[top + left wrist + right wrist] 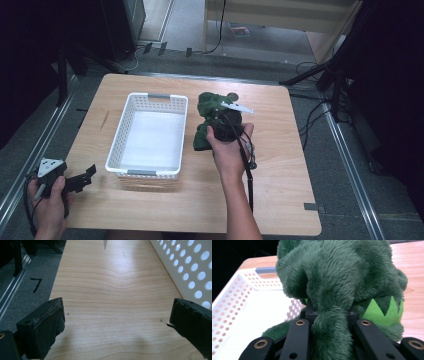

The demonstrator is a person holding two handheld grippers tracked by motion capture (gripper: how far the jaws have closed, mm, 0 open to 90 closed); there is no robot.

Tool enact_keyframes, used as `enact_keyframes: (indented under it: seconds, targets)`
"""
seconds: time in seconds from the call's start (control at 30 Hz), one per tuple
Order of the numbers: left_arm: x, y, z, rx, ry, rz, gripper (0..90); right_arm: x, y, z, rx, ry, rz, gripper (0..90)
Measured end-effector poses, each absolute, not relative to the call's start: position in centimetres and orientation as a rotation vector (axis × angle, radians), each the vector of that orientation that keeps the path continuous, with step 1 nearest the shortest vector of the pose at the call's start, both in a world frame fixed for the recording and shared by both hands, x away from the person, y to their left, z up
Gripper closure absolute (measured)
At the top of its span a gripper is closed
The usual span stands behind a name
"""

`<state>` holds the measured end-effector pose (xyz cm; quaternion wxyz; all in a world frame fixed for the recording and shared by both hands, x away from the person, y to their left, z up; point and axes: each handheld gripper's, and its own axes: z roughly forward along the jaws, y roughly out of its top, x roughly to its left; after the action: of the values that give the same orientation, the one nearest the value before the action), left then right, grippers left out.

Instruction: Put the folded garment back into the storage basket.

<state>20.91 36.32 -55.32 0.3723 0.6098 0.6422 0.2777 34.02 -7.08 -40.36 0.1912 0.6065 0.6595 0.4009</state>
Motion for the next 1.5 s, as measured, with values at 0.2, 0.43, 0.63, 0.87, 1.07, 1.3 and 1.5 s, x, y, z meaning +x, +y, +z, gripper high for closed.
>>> enact_keyframes:
  seconds: [0.2,0.43,0.63,0.87,1.07,1.3,1.5]
  targets:
    - [21.0,36.3,-55.3,1.563,1.643,0.711,0.7,34.2,-5.7,-39.4,1.683,1.863,1.135,74.9]
    - [21.0,36.4,-55.4,1.558,1.644,0.697,0.7,34.3,-4.3,-39.1,1.678,1.877,1.153,74.9]
    - [21.0,36.4,-55.4,1.561,1.647,0.698,0.7,34.4,-3.0,-39.0,1.673,1.89,1.165,74.8]
    - [21.0,36.3,-55.4,1.558,1.647,0.696,0.7,34.6,-1.5,-39.0,1.649,1.914,1.177,74.8]
    - [21.0,36.4,-55.4,1.559,1.647,0.689,0.7,34.6,-0.7,-39.0,1.671,1.926,1.191,74.7]
    - [21.0,36.4,-55.4,1.562,1.645,0.686,0.7,34.7,0.2,-39.0,1.651,1.943,1.2,74.6]
    - [21.0,36.4,-55.4,1.562,1.646,0.688,0.7,34.7,1.1,-39.1,1.644,1.958,1.204,74.5]
